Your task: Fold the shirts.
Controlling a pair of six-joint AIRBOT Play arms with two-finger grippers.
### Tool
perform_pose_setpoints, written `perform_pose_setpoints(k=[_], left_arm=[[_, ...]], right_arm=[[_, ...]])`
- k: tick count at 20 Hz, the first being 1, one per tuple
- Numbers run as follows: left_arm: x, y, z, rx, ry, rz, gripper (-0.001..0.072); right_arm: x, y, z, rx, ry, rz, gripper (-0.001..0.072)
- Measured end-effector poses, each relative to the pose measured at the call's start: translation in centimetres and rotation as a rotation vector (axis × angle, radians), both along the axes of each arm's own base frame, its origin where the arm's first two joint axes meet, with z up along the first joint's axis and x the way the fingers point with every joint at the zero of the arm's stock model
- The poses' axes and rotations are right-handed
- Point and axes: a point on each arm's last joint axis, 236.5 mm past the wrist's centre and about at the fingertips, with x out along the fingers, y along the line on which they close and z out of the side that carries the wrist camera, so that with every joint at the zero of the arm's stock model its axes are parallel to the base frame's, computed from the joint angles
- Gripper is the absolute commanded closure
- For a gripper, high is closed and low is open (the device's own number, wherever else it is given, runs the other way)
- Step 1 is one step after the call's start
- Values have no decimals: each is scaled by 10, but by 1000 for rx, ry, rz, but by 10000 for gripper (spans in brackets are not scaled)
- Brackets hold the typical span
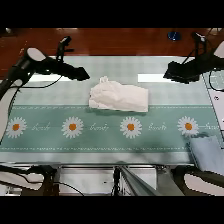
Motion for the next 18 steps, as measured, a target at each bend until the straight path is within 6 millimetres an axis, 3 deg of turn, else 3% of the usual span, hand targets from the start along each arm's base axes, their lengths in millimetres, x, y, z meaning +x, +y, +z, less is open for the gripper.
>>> perform_pose_setpoints(k=[3,7,15,16,17,18], left_arm=[[5,-24,-15,-17,45,-91,226],[-14,-40,-37,-26,154,-200,216],[-46,-27,-60,59,298,-283,204],[-46,-25,-61,69,305,-279,336],[-47,-24,-63,79,309,-280,631],[-49,-24,-65,88,315,-283,675]], right_arm=[[-5,-18,-2,-37,13,13,229],[-6,-27,-8,-61,27,34,229],[-6,-29,-16,-71,42,58,229],[-6,-29,-16,-71,42,60,229],[-6,-29,-16,-72,43,61,229],[-6,-29,-16,-72,42,62,230]])
